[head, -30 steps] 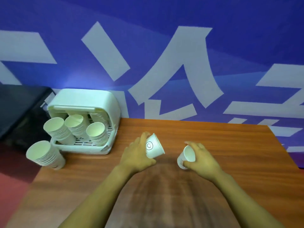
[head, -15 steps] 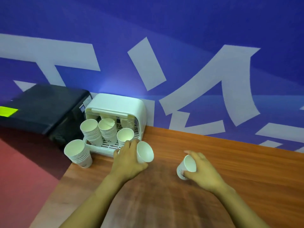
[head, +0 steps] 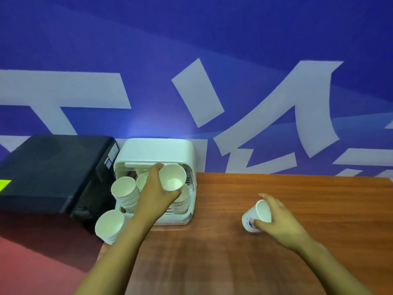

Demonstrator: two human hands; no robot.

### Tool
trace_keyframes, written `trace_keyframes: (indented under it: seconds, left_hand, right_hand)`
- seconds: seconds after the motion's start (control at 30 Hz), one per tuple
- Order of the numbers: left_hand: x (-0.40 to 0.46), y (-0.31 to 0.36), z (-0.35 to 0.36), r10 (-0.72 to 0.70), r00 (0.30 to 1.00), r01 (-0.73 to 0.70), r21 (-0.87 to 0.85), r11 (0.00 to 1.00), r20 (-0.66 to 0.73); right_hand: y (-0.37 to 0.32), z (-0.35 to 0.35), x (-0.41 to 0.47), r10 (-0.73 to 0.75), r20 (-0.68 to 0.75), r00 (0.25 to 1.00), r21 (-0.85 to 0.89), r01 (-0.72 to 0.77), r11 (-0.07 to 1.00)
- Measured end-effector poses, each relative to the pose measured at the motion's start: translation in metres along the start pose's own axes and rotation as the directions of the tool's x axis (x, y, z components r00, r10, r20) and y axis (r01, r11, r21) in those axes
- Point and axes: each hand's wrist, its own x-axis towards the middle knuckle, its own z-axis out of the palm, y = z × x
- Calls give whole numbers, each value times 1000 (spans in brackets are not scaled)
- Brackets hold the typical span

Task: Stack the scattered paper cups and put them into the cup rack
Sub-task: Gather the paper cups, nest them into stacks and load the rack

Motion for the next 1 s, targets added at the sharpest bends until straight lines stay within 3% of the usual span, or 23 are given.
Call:
trace_keyframes:
  seconds: [0.2, 0.37, 0.53, 0.73, 0.87, 1.0]
  left_hand:
    - [13, -21, 3, -4, 966, 8, -13, 1000, 260]
    - [19, -42, -4, -9, 901, -43, 108, 993, 435]
    - [13, -46, -29, -43, 902, -34, 170, 985, 430]
    - [-4, -55, -55, -27, 926, -43, 177, 983, 377]
    - [-12, -65, -69, -55, 935, -13, 191, 982, 350]
    - [-13, -77, -78, -74, 936, -5, 222, 975, 345]
  right_hand:
    - [-47, 32, -3, 42, -77, 996, 75, -36, 997]
    - [-77, 50, 7, -19, -86, 996, 45, 23, 999]
    - [-110, 67, 24, -159, -155, 975, 70, 171, 983]
    - [-156, 98, 46, -377, -299, 877, -9, 393, 920]
    - [-168, 121, 55, -400, -321, 859, -126, 380, 916]
    - [-157, 144, 59, -356, -240, 903, -194, 314, 929]
